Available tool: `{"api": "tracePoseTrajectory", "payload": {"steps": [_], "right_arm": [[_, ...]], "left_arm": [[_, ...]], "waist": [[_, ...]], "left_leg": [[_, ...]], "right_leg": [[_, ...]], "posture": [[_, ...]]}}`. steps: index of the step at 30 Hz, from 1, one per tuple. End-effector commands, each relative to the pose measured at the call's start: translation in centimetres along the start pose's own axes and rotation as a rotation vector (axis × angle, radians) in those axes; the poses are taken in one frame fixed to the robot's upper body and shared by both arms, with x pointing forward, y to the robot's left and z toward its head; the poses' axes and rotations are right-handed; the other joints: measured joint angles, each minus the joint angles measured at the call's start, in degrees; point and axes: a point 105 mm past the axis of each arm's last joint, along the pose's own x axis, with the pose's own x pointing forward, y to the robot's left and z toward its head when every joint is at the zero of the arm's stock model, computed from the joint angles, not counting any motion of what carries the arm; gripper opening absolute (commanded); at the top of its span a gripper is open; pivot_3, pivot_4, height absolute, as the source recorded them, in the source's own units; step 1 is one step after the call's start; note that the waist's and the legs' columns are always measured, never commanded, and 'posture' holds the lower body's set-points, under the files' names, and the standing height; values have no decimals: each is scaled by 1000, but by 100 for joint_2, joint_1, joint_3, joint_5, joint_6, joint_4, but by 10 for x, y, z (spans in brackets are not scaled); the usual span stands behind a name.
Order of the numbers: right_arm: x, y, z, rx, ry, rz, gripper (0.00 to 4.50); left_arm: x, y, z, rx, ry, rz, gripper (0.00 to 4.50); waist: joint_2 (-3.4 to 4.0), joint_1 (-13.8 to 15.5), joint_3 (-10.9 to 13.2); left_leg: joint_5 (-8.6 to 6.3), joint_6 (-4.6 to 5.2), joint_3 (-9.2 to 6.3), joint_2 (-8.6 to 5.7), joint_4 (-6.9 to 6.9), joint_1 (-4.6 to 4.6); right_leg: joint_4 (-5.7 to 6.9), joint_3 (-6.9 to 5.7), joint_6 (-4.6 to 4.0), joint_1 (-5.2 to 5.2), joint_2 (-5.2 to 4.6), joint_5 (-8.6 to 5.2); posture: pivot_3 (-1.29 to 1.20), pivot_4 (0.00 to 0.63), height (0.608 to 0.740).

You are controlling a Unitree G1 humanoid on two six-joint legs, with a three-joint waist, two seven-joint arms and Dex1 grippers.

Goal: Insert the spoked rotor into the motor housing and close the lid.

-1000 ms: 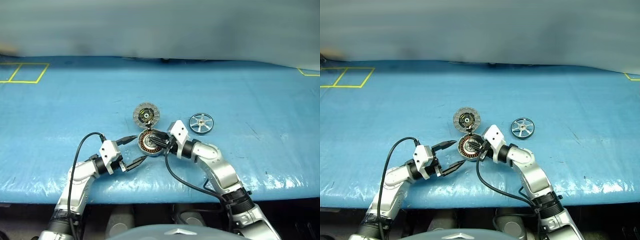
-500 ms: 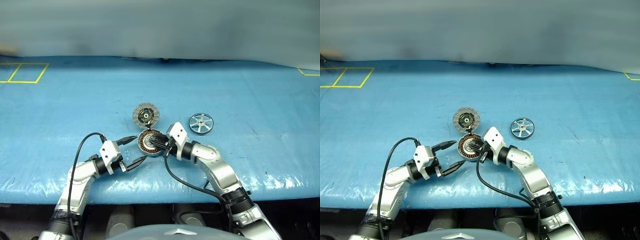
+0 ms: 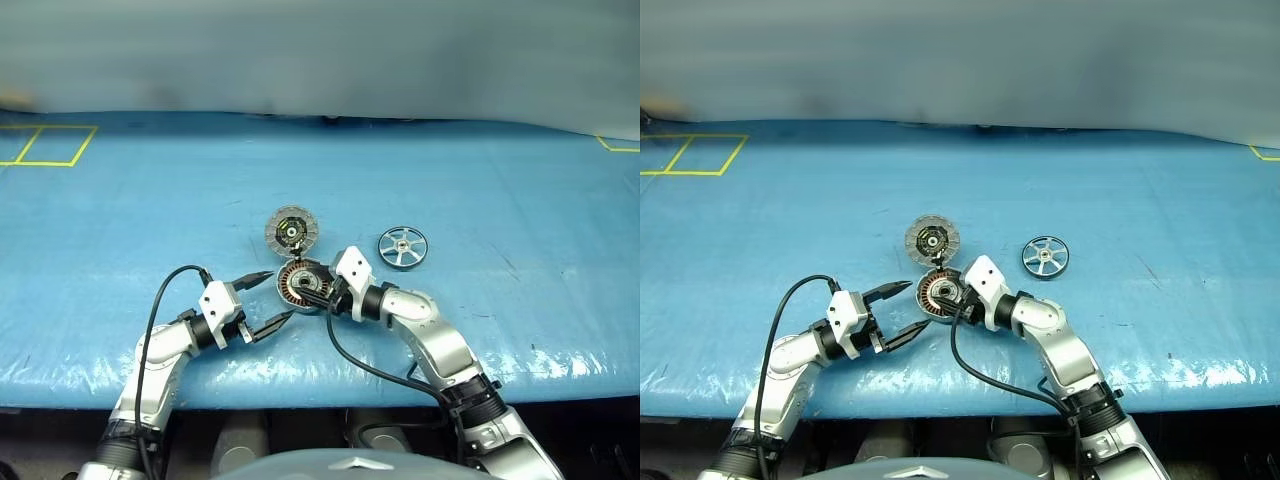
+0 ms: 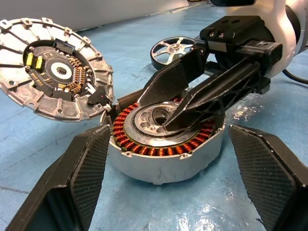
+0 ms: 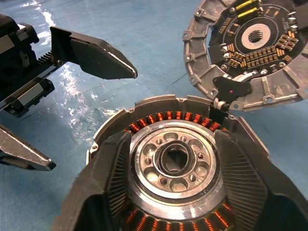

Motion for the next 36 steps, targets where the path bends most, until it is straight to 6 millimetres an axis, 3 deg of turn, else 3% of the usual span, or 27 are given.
{"api": "tracePoseTrajectory", "payload": {"steps": [1,8,11,18,28,36], "right_arm": [[0,-1,11,-7,-48,4,2863],[1,-1,17,34,-86,8,2863],[2,-4,18,38,-86,-7,2276],[2,-6,13,16,-57,-14,12],[4,-2,1,-33,17,7,12],[-3,2,-16,-234,174,25,12]], "left_arm": [[0,0,5,23,-22,1,4151],[0,0,4,24,-16,2,4151],[0,0,3,24,-15,2,4151],[-1,0,2,25,-5,3,4151],[-3,1,0,30,2,17,4151],[-2,-2,-1,23,2,9,4151]], "waist": [[0,0,0],[0,0,0],[0,-1,0],[0,2,0],[0,0,0],[-1,15,-2]], "left_leg": [[0,0,0,0,0,0],[0,0,0,1,-8,0],[0,0,0,1,-9,-1],[0,0,0,1,-11,-2],[0,0,0,1,-19,-3],[0,0,0,1,-18,0]], "right_leg": [[0,0,0,0,0,0],[-5,-1,0,-1,0,0],[-8,-1,0,-1,0,0],[-17,-1,2,2,0,2],[-32,-1,11,4,-1,7],[-37,-2,10,9,-2,6]], "posture": [[0,150,740],[0,150,740],[0,150,740],[0,150,740],[0,150,740],[0,150,740]]}}
